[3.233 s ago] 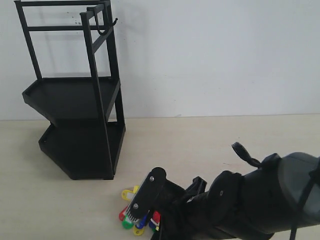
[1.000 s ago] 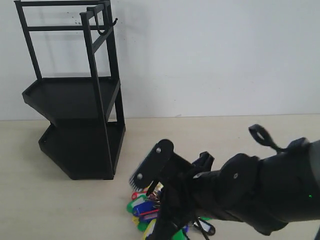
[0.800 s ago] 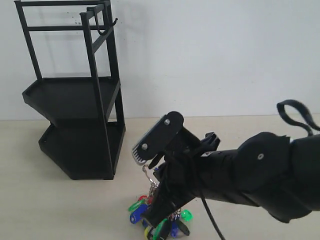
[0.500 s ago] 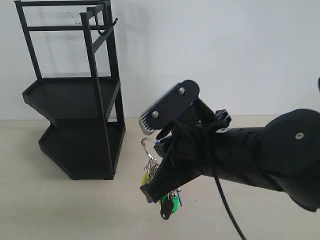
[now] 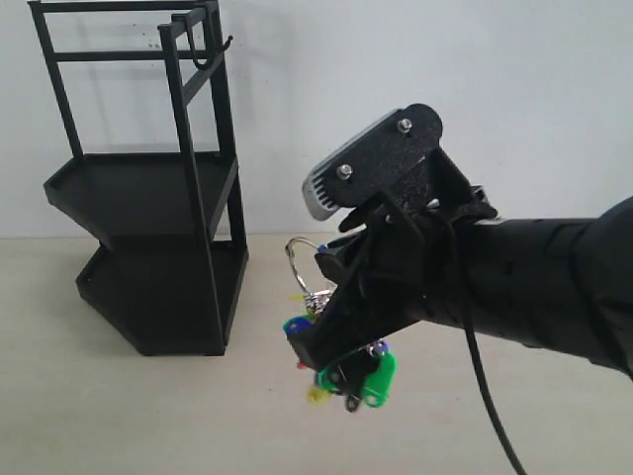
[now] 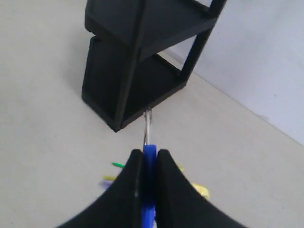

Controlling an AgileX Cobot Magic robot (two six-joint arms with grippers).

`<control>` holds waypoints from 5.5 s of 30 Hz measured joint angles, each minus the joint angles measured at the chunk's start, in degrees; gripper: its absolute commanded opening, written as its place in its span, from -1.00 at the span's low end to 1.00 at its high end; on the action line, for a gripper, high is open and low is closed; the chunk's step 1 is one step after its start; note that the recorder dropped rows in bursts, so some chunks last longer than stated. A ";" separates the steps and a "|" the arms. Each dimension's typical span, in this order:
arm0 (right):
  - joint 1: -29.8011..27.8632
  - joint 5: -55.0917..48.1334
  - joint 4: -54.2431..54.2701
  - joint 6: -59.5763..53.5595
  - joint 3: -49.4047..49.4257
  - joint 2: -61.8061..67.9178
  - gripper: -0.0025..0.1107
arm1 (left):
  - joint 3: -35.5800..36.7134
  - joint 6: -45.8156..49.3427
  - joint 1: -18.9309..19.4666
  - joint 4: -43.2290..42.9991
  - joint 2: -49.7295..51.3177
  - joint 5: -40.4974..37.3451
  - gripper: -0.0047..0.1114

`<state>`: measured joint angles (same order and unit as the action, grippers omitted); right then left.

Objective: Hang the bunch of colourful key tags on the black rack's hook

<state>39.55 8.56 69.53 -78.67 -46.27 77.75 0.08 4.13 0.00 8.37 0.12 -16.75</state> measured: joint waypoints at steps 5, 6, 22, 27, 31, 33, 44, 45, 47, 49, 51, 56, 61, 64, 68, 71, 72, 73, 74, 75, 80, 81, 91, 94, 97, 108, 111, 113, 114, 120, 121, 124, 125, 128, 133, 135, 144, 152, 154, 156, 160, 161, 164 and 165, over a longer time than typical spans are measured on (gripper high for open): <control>-0.14 -1.31 -0.12 -1.41 0.27 0.00 -0.96 | 0.00 0.00 0.00 0.00 0.00 0.00 -0.84; -0.02 -0.87 1.14 -1.15 0.37 0.00 -0.96 | 0.00 0.00 0.00 0.00 0.00 0.00 -0.84; -0.19 3.84 -4.68 6.97 0.48 0.00 -0.96 | 0.00 0.00 0.00 0.00 0.00 0.00 -0.84; -0.08 7.76 -8.07 14.23 -2.22 0.00 -0.96 | 0.00 0.00 0.00 0.00 0.00 0.00 -0.84; -0.08 8.95 -8.63 15.05 -9.23 0.00 -0.96 | 0.00 0.00 0.00 0.00 0.00 0.00 -0.84; -0.08 9.49 -8.63 15.14 -12.09 0.13 -0.96 | 0.00 0.00 0.00 0.00 0.00 0.00 -0.84; -0.08 15.55 -8.87 12.91 -24.48 12.27 -0.96 | 0.00 0.00 0.00 0.00 0.00 0.00 -0.84; -0.08 15.92 -8.87 12.77 -25.21 13.29 -0.96 | 0.00 0.00 0.00 0.00 0.00 0.00 -0.84; -0.08 16.32 -8.87 12.77 -26.68 15.33 -0.96 | 0.00 0.00 0.00 0.00 0.00 0.00 -0.84; -0.08 16.32 -8.87 12.77 -28.65 17.39 -0.96 | 0.00 0.00 0.00 0.00 0.00 0.00 -0.84; -0.08 16.32 -8.96 12.77 -30.73 19.16 -0.96 | 0.00 0.00 0.00 0.00 0.00 0.00 -0.84; -0.08 16.67 -8.96 12.66 -36.01 23.38 -0.96 | 0.00 0.00 0.00 0.00 0.00 0.00 -0.84; -0.08 16.95 -9.28 12.13 -40.80 27.07 -0.96 | 0.00 0.00 0.00 0.00 0.00 0.00 -0.84; -0.08 16.95 -9.54 11.87 -43.16 29.06 -0.96 | 0.00 0.00 0.00 0.00 0.00 0.00 -0.84; -0.08 16.95 -9.91 11.75 -44.90 30.69 -0.96 | 0.00 0.00 0.00 0.00 0.00 0.00 -0.84; -0.08 16.95 -10.26 11.88 -45.00 31.32 -0.96 | 0.00 0.00 0.00 0.00 0.00 0.00 -0.84; -0.08 16.95 -10.26 12.11 -45.00 31.32 -0.96 | 0.00 0.00 0.00 0.00 0.00 0.00 -0.84; -0.08 16.78 -10.26 12.37 -45.00 31.32 -0.96 | 0.00 0.00 0.00 0.00 0.00 0.00 -0.84; -0.08 16.46 -10.38 12.87 -45.00 31.32 -0.96 | 0.00 0.00 0.00 0.00 0.00 0.00 -0.84; -0.08 16.32 -10.50 13.15 -45.00 31.32 -0.96 | 0.00 0.00 0.00 0.00 0.00 0.00 -0.84; -0.08 15.95 -10.50 13.56 -45.05 31.32 -0.96 | 0.00 0.00 0.00 0.00 0.00 0.00 -0.84; -0.08 15.95 -10.50 13.72 -45.05 31.32 -0.96 | 0.00 0.00 0.00 0.00 0.00 0.00 -0.84; -0.08 13.74 -10.72 14.89 -45.05 31.32 -0.96 | 0.00 0.00 0.00 0.00 0.00 0.00 -0.84; -0.08 12.79 -10.72 14.89 -45.05 31.32 -0.96 | 0.00 0.00 0.00 0.00 0.00 0.00 -0.84; -0.08 12.44 -10.72 14.89 -45.05 31.32 -0.96 | 0.00 0.00 0.00 0.00 0.00 0.00 -0.84; -0.08 12.38 -10.84 14.89 -45.14 31.32 -0.08 | 0.00 0.00 0.00 0.00 0.00 0.00 -0.84; -0.08 12.89 -11.09 14.89 -45.45 31.32 0.15 | 0.00 0.00 0.00 0.00 0.00 0.00 -0.84; -0.08 13.38 -11.09 14.89 -45.48 31.32 0.07 | 0.00 0.00 0.00 0.00 0.00 0.00 -0.84; -0.08 13.47 -11.09 14.89 -45.48 31.32 0.01 | 0.00 0.00 0.00 0.00 0.00 0.00 -0.84; -0.08 14.43 -9.61 14.89 -45.48 31.32 -0.10 | 0.00 0.00 0.00 0.00 0.00 0.00 -0.84; -0.08 14.68 -9.18 14.89 -45.48 31.32 -0.10 | 0.00 0.00 0.00 0.00 0.00 0.00 -0.84; -0.08 15.71 -7.89 14.73 -45.48 31.32 -0.10 | 0.00 0.00 0.00 0.00 0.00 0.00 -0.84; -0.08 16.02 -7.41 14.31 -45.48 31.32 -0.10 | 0.00 0.00 0.00 0.00 0.00 0.00 -0.84; -0.08 16.62 -5.27 12.94 -45.48 31.19 -0.10 | 0.00 0.00 0.00 0.00 0.00 0.00 -0.84; -0.08 18.10 -4.52 11.45 -43.20 28.60 -0.10 | 0.00 0.00 0.00 0.00 0.00 0.00 -0.84; -0.08 18.76 -4.40 10.91 -41.17 26.67 -0.10 | 0.00 0.00 0.00 0.00 0.00 0.00 -0.84; -0.08 20.19 -4.28 10.38 -28.27 18.42 -0.10 | 0.00 0.00 0.00 0.00 0.00 0.00 -0.84; -0.08 19.19 -3.68 13.58 -13.47 7.34 -0.10 | 0.00 0.00 0.00 0.00 0.00 0.00 -0.84; -0.08 17.68 -2.50 14.00 -7.88 2.32 -0.10 | 0.00 0.00 0.00 0.00 0.00 0.00 -0.84; -0.08 16.79 0.12 14.69 -3.00 -2.81 -0.10 | 0.00 0.00 0.00 0.00 0.00 0.00 -0.84; -0.08 16.43 2.01 14.94 6.35 -11.97 -0.10 | 0.00 0.00 0.00 0.00 0.00 0.00 -0.84; -0.08 16.15 2.12 14.94 8.84 -14.33 -0.10 | 0.00 0.00 0.00 0.00 0.00 0.00 -0.84; -0.08 12.86 2.44 14.94 12.57 -17.66 -0.10 | 0.00 0.00 0.00 0.00 0.00 0.00 -0.84; -0.08 11.10 2.54 15.07 13.30 -18.18 -0.10 | 0.00 0.00 0.00 0.00 0.00 0.00 -0.84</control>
<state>39.47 19.66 72.07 -63.60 -32.97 59.57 0.08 4.13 0.00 8.37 0.12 -16.75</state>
